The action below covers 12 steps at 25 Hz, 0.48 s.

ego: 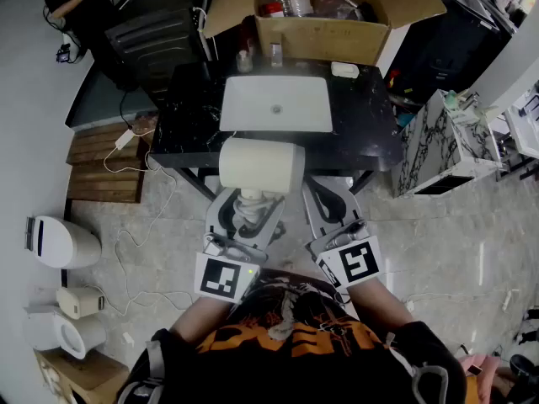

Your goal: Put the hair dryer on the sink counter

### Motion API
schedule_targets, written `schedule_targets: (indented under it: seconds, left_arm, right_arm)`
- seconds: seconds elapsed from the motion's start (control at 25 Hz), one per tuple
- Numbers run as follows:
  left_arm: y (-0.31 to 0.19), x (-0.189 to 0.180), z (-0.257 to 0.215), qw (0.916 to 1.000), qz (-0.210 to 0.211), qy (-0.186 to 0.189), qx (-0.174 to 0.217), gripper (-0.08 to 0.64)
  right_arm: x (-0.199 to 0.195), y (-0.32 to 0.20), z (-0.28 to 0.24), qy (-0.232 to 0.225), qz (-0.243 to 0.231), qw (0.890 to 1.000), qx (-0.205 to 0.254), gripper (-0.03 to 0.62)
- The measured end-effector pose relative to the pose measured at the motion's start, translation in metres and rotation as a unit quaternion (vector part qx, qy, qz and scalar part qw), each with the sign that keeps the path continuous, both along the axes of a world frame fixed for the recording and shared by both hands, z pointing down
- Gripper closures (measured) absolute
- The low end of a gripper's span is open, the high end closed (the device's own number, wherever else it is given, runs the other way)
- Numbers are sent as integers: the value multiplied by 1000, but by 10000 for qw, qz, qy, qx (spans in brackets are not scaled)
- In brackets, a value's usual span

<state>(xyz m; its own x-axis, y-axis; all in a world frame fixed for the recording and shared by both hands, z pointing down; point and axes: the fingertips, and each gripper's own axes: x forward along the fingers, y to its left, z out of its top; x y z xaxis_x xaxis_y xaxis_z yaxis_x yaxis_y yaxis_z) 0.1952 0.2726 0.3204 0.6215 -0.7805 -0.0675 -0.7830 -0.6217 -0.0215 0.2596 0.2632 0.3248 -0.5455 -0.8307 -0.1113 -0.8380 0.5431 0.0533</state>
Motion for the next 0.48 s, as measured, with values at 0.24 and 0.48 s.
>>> schedule_targets:
  seconds: [0.24,0.48]
  left_arm:
    - [7,9,-3,10000,-27,-46,2,268]
    - [5,16,-3,9999,-48,-99,-28,268]
  right_arm:
    - [10,4,-1,-47,-34,10000,15,578]
    - [17,2,-1,-152,-70,9999,29,578]
